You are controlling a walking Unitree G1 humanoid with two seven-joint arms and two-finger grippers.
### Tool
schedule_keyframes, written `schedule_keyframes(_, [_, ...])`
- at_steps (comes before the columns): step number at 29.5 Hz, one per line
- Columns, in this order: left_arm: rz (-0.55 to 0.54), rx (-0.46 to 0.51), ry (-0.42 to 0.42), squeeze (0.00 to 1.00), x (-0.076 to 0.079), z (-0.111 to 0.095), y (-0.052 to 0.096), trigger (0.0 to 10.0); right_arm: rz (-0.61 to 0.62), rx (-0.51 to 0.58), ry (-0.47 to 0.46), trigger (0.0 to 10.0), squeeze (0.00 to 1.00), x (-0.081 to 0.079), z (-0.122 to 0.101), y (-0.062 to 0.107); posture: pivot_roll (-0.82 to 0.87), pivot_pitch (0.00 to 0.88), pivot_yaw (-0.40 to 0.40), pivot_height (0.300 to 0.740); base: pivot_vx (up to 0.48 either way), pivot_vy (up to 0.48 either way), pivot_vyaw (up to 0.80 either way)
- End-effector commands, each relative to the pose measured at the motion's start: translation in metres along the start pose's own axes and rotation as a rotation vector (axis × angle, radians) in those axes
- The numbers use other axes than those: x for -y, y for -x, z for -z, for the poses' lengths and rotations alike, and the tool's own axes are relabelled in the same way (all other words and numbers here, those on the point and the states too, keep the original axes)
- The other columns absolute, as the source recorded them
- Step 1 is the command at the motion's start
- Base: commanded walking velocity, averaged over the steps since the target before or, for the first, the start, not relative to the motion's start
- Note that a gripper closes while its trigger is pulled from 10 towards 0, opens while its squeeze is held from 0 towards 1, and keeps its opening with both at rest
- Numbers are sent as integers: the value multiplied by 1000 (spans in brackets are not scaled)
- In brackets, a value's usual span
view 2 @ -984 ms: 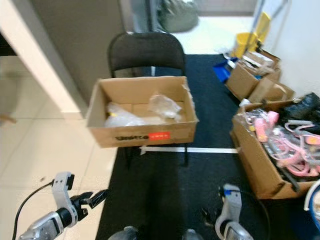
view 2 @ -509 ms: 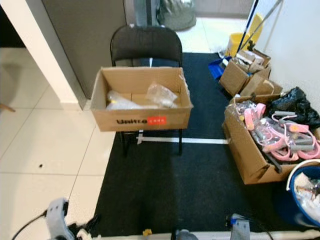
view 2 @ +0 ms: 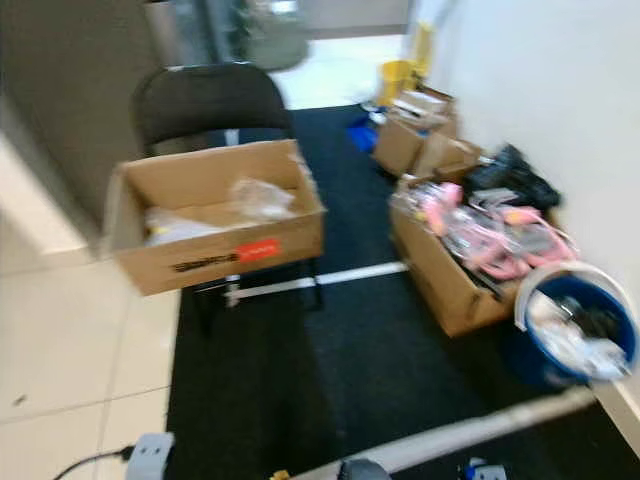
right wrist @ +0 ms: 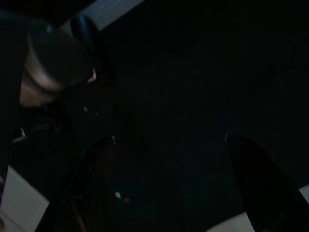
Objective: Picking trash to rubbish bin
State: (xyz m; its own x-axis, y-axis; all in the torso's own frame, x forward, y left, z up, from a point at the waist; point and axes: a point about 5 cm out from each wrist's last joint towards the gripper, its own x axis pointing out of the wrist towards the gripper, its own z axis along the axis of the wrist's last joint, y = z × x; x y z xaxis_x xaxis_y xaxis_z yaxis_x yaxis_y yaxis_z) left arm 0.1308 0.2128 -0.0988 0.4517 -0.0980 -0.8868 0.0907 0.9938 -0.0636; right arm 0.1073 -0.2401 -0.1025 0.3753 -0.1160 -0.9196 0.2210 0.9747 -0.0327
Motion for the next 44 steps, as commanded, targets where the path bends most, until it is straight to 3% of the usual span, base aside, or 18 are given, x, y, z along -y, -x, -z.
schedule_keyframes(1, [-2, -63, -55, 0, 1, 15, 2, 10000, -11, -17, 10, 10000, 0, -5, 4, 0, -46, 120, 19, 740, 0, 0, -781])
schedule_keyframes(5, [32, -118, -266, 0, 7, 19, 1, 10000, -14, -29, 51, 10000, 0, -7, 5, -1, -48, 127, 16, 740, 0, 0, -781])
schedule_keyframes(8, [0, -168, -425, 0, 6, 22, 1, 10000, -8, -27, 85, 10000, 0, -7, 4, -1, -46, 132, 15, 740, 0, 0, -781])
schedule_keyframes(10, [-26, -188, -461, 0, 5, 24, 1, 10000, -3, -29, 104, 10000, 0, -7, 4, -1, -46, 132, 15, 740, 0, 0, -781])
schedule_keyframes(28, [-16, -185, -534, 0, 17, 14, -5, 10000, 24, -42, 163, 10000, 0, -8, 2, -1, -57, 136, 22, 740, 0, 0, -784])
schedule_keyframes(44, [1, -200, -537, 0, 22, 17, -5, 10000, 18, -46, 177, 10000, 0, -11, 2, -2, -54, 142, 26, 740, 0, 0, -785])
